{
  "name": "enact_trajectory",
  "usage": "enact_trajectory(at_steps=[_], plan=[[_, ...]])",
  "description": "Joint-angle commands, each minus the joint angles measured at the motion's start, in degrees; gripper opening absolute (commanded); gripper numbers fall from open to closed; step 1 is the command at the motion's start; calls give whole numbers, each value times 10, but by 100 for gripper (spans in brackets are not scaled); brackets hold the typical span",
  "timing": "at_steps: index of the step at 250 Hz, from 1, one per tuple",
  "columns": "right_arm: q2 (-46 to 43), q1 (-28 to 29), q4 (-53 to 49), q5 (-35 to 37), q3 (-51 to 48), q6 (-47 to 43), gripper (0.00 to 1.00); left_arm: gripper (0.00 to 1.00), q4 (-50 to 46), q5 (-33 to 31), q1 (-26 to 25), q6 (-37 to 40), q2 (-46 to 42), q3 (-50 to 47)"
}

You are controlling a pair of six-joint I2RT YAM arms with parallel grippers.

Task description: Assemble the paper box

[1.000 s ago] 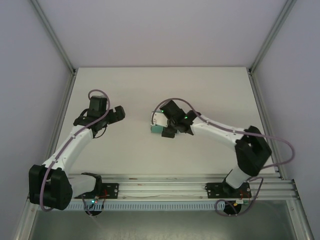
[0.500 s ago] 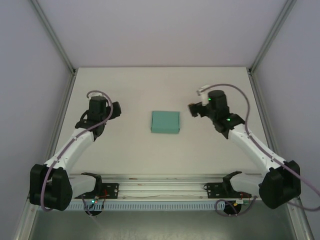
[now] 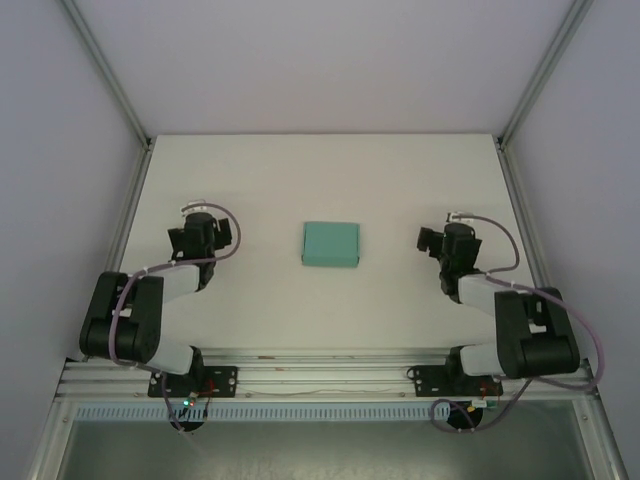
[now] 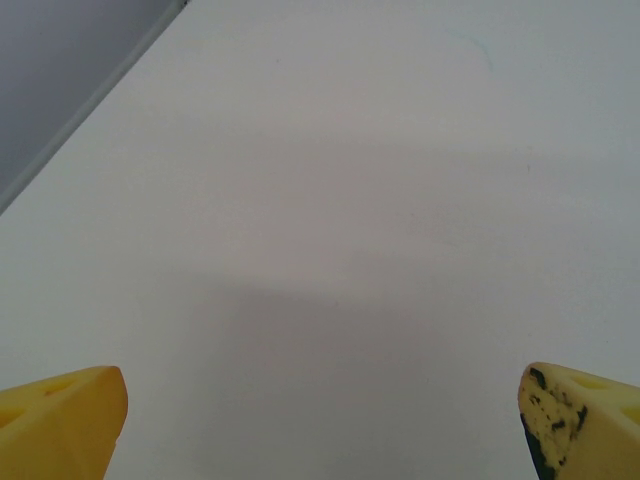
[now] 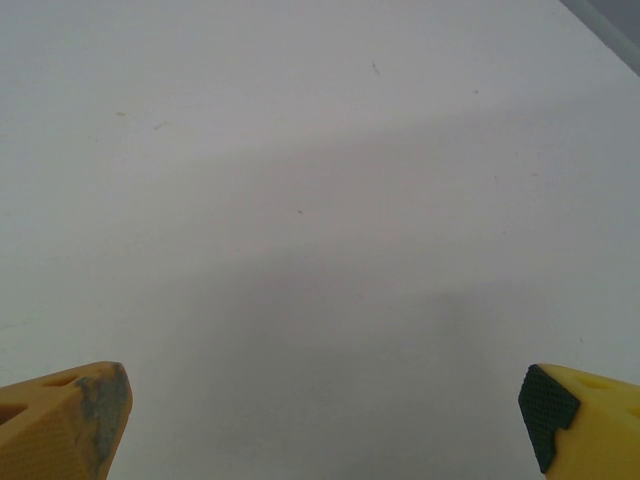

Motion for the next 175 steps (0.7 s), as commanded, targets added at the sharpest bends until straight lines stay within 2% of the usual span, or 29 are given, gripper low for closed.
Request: enact_trajectory(at_steps=[1,8,20,29,34,39,52,59,74,93,109,128,175], plan=[[24,-8,103,31,19,6,100,100,164,16,8,30,14,-35],[43,-10,138,32,13,8,100,100,217,19,8,34,17,-57],[55,-26,149,29,10,27,100,100,224,35,17,13,0,-85],[66,-45,172,-13,0,34,100,100,330,28,30,2,25,-125],[77,-47,212,-14,-12,38,100,100,393,42,32,10,40,-144],[81,-47,225,-10,-16,40,100,100,415,44,33,11,43,-151],[66,-48,154,-6,4,43,100,100,314,43,36,-4,12,-127],[65,-49,161,-7,3,43,100,100,266,50,36,-4,9,-107],[76,-48,199,-7,-8,41,100,100,320,50,27,19,34,-111],[64,-48,164,-8,0,39,100,100,262,50,27,11,16,-98],[71,-48,186,-11,-6,38,100,100,298,50,27,17,27,-105],[66,-47,171,-12,-3,37,100,100,268,50,27,14,19,-99],[67,-48,175,-12,-3,37,100,100,283,49,26,16,23,-102]])
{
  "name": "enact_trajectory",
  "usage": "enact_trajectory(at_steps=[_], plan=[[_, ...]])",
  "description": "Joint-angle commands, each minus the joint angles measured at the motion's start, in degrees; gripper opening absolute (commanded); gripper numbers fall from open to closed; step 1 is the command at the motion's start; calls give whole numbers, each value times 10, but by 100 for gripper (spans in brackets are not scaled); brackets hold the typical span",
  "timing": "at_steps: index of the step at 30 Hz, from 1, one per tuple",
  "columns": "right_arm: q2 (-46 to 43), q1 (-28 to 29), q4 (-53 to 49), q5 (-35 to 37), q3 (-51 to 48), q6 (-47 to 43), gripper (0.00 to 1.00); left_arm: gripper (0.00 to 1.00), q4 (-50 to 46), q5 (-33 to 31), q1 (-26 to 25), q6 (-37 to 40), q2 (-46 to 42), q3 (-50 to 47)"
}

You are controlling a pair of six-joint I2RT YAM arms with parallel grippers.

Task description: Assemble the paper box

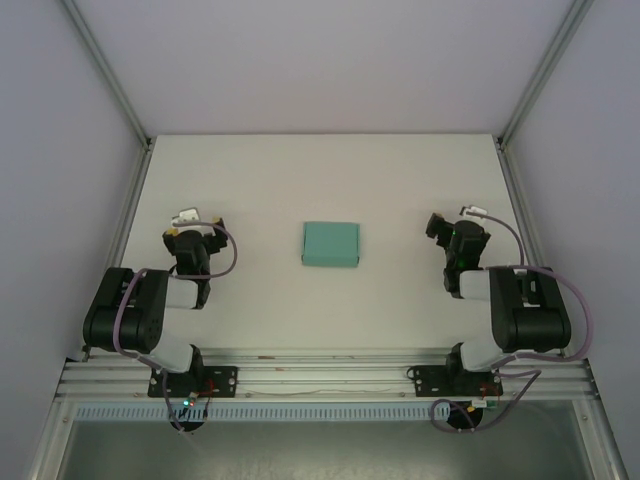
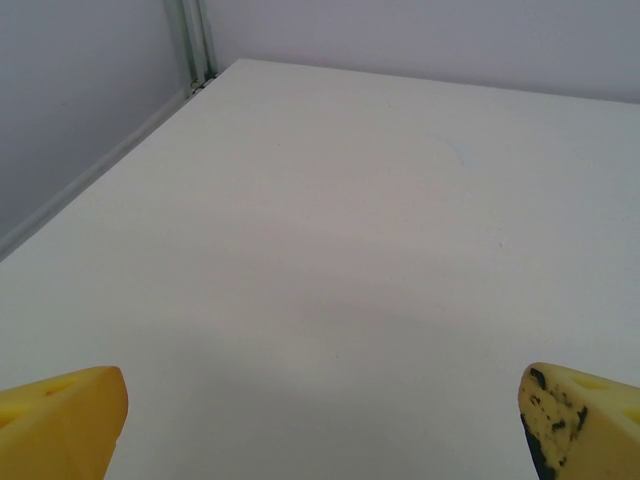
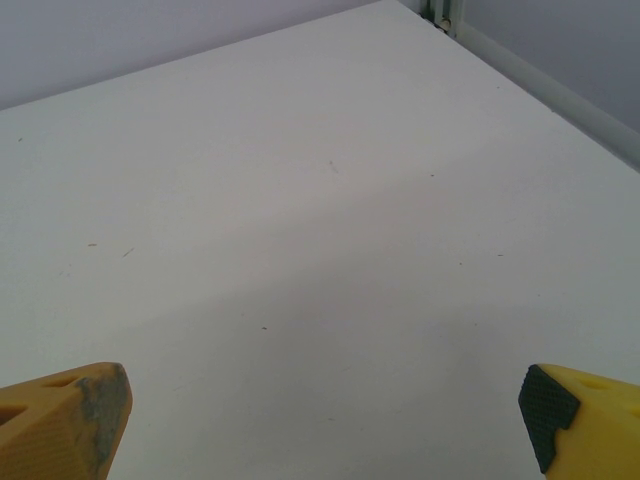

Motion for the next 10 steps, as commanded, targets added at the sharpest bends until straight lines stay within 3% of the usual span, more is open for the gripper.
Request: enact_trajectory(at_steps=[1,10], plan=[[-5,1,18,1,-1,5,100,100,18,4,-3,6,-4,5],[-5,1,17,1,-2,5,100,100,12,4,-4,5,-6,6]])
